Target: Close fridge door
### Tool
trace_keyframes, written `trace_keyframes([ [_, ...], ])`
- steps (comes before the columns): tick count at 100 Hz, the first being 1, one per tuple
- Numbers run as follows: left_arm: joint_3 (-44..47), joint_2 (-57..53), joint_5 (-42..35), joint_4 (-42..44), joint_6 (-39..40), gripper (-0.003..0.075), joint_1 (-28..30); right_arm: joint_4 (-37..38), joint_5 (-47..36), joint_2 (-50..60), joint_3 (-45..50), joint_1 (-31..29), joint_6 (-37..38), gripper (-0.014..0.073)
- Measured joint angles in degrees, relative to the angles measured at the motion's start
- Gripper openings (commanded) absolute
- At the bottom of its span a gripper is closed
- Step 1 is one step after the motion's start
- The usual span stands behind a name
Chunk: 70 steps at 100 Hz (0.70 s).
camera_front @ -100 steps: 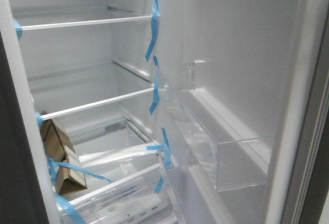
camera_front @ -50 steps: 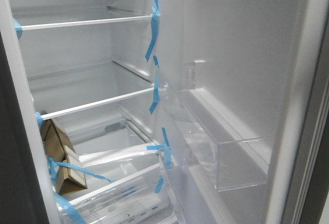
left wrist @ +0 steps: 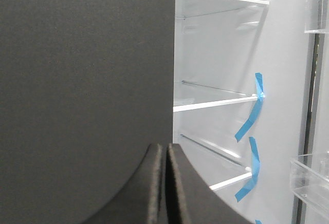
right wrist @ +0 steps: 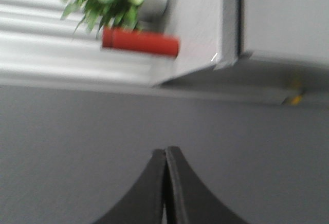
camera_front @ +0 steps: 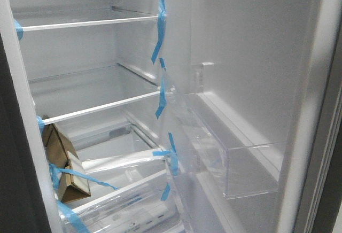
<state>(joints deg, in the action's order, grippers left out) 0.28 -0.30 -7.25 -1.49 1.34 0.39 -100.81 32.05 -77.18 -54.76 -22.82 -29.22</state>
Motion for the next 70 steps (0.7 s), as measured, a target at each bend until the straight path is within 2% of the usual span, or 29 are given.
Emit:
trace_keyframes([
  [38,0.0,0.0,0.0,0.0,0.0,-0.0020,0.0,-0.5,20.7,-7.7,-8.0,0.0,0.0,-0.0046],
  [54,0.0,0.0,0.0,0.0,0.0,-0.0020,0.0,-0.6,23.4,-10.5,-10.2,0.7,0.0,-0.0046],
  [70,0.0,0.0,0.0,0.0,0.0,-0.0020,0.0,-1.0,23.7,-13.9,-13.6,3.8,0.0,-0.0046],
])
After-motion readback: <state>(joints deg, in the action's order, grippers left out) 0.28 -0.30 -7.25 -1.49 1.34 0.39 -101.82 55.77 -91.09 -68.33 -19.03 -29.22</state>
